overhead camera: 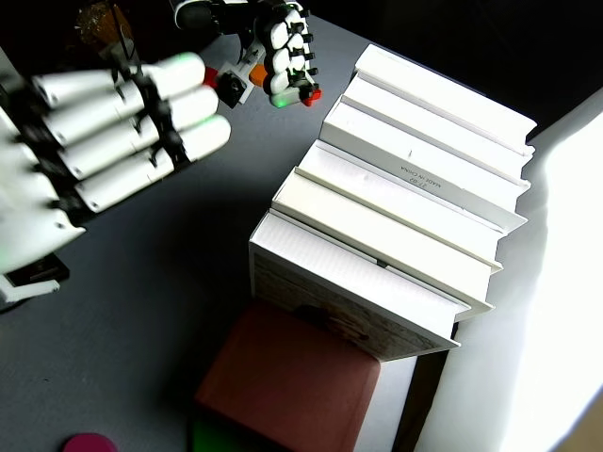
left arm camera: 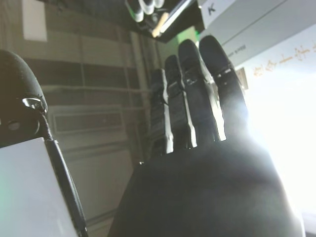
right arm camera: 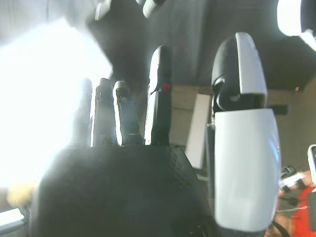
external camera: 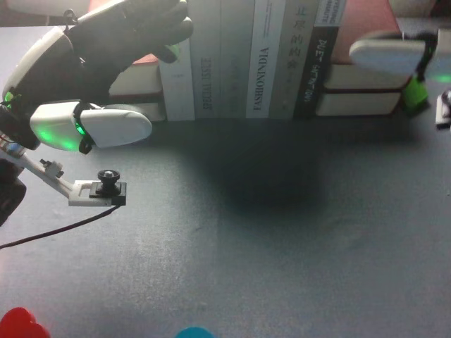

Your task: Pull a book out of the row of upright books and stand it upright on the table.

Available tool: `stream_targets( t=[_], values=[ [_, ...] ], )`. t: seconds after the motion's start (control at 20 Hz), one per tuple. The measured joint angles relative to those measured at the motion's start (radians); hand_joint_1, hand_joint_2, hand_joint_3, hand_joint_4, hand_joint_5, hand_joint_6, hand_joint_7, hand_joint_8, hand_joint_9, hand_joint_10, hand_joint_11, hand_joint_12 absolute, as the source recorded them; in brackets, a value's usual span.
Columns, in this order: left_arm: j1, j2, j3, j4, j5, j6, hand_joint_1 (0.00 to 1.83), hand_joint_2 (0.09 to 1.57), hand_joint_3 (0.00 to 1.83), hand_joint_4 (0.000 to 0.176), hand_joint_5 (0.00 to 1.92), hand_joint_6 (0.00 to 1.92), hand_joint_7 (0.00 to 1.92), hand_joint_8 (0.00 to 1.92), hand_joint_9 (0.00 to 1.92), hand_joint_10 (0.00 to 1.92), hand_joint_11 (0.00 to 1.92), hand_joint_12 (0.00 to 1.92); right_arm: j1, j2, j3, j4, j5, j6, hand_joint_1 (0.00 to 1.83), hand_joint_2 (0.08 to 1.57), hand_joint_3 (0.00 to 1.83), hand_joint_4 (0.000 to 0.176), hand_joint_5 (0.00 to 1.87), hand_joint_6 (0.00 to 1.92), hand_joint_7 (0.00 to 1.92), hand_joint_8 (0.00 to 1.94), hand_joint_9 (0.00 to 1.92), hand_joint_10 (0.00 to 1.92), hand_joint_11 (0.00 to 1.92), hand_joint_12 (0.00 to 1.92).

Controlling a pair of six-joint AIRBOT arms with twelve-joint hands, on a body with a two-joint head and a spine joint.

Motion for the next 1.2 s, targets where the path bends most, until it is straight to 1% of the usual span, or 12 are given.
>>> stream_targets(
  t=[0.05, 0.15, 0.2, 0.25, 0.3, 0.4, 0.5, 0.65, 0.8, 0.9, 1.0, 1.2],
  values=[
    [0.000, 0.000, 0.000, 0.000, -0.001, 0.000, 1.02, 0.74, 0.00, 0.000, 0.41, 0.00, 0.45, 0.00, 0.49, 0.00, 0.07, 1.41, 0.017, 0.000, 0.003, 0.000, -0.031, -0.021, 0.09, 1.25, 0.02, 0.000, 0.65, 0.00, 0.00, 0.00, 0.00, 0.00, 0.00, 0.00],
    [0.000, 0.000, 0.000, 0.002, 0.000, 0.000, 1.01, 0.68, 0.00, 0.002, 0.42, 0.00, 0.43, 0.00, 0.46, 0.00, 0.00, 1.45, 0.061, -0.011, 0.027, -0.008, -0.093, -0.051, 0.00, 1.18, 0.00, 0.002, 0.63, 0.00, 0.00, 0.00, 0.00, 0.00, 0.00, 0.00],
    [0.000, 0.000, -0.002, 0.000, 0.001, 0.000, 1.01, 0.71, 0.00, 0.000, 0.41, 0.00, 0.41, 0.00, 0.43, 0.00, 0.00, 1.43, 0.087, -0.019, 0.041, -0.005, -0.119, -0.066, 0.00, 1.15, 0.00, 0.066, 0.61, 0.00, 0.00, 0.00, 0.00, 0.00, 0.00, 0.00],
    [0.000, 0.001, -0.004, 0.000, -0.001, 0.000, 1.00, 0.70, 0.00, 0.015, 0.42, 0.00, 0.41, 0.00, 0.42, 0.00, 0.00, 1.42, 0.105, -0.027, 0.053, -0.006, -0.133, -0.073, 0.00, 1.13, 0.00, 0.087, 0.59, 0.00, 0.00, 0.00, 0.00, 0.00, 0.00, 0.00],
    [0.000, 0.002, -0.006, 0.002, -0.002, 0.000, 0.99, 0.69, 0.00, 0.000, 0.41, 0.00, 0.39, 0.00, 0.42, 0.00, 0.00, 1.42, 0.123, -0.036, 0.065, -0.008, -0.152, -0.077, 0.00, 1.09, 0.00, 0.108, 0.61, 0.01, 0.00, 0.00, 0.00, 0.00, 0.00, 0.00],
    [0.000, 0.004, -0.008, 0.002, -0.003, 0.000, 1.04, 0.73, 0.00, 0.000, 0.41, 0.00, 0.39, 0.00, 0.43, 0.00, 0.00, 1.44, 0.178, -0.056, 0.089, -0.040, -0.208, -0.099, 0.00, 1.08, 0.00, 0.087, 0.64, 0.01, 0.00, 0.00, 0.00, 0.00, 0.00, 0.00],
    [0.000, 0.005, -0.008, 0.002, -0.003, 0.000, 1.02, 0.74, 0.01, 0.000, 0.42, 0.00, 0.36, 0.00, 0.44, 0.01, 0.00, 1.45, 0.212, -0.071, 0.103, -0.057, -0.241, -0.113, 0.00, 1.12, 0.01, 0.051, 0.62, 0.00, 0.00, 0.00, 0.00, 0.00, 0.00, 0.00],
    [0.000, 0.015, -0.018, 0.006, -0.005, 0.000, 1.09, 0.77, 0.01, 0.009, 0.43, 0.00, 0.39, 0.00, 0.41, 0.00, 0.00, 1.35, 0.227, -0.102, 0.142, -0.060, -0.290, -0.118, 0.00, 1.13, 0.01, 0.088, 0.55, 0.00, 0.00, 0.00, 0.00, 0.00, 0.00, 0.00],
    [-0.002, 0.015, -0.019, -0.005, -0.008, 0.000, 1.07, 0.75, 0.00, 0.000, 0.42, 0.00, 0.40, 0.00, 0.42, 0.01, 0.00, 1.40, 0.241, -0.117, 0.174, -0.058, -0.343, -0.118, 0.00, 1.12, 0.00, 0.154, 0.56, 0.00, 0.00, 0.00, 0.00, 0.00, 0.00, 0.00],
    [-0.002, 0.015, -0.024, 0.000, -0.009, 0.000, 1.05, 0.77, 0.01, 0.000, 0.39, 0.00, 0.36, 0.00, 0.39, 0.00, 0.00, 1.34, 0.250, -0.123, 0.191, -0.039, -0.363, -0.121, 0.00, 1.09, 0.00, 0.145, 0.58, 0.01, 0.00, 0.00, 0.00, 0.00, 0.00, 0.00],
    [-0.005, 0.014, -0.025, 0.002, -0.011, 0.000, 1.05, 0.77, 0.00, 0.000, 0.41, 0.01, 0.37, 0.01, 0.40, 0.01, 0.00, 1.35, 0.260, -0.132, 0.213, -0.028, -0.390, -0.129, 0.02, 1.07, 0.00, 0.166, 0.61, 0.02, 0.00, 0.00, 0.00, 0.00, 0.00, 0.00],
    [-0.010, 0.015, -0.025, 0.004, -0.015, 0.000, 1.03, 0.77, 0.00, 0.000, 0.43, 0.01, 0.40, 0.01, 0.41, 0.01, 0.00, 1.40, 0.282, -0.175, 0.259, -0.014, -0.458, -0.147, 0.00, 1.11, 0.00, 0.176, 0.58, 0.01, 0.00, 0.00, 0.00, 0.00, 0.00, 0.00]
  ],
)
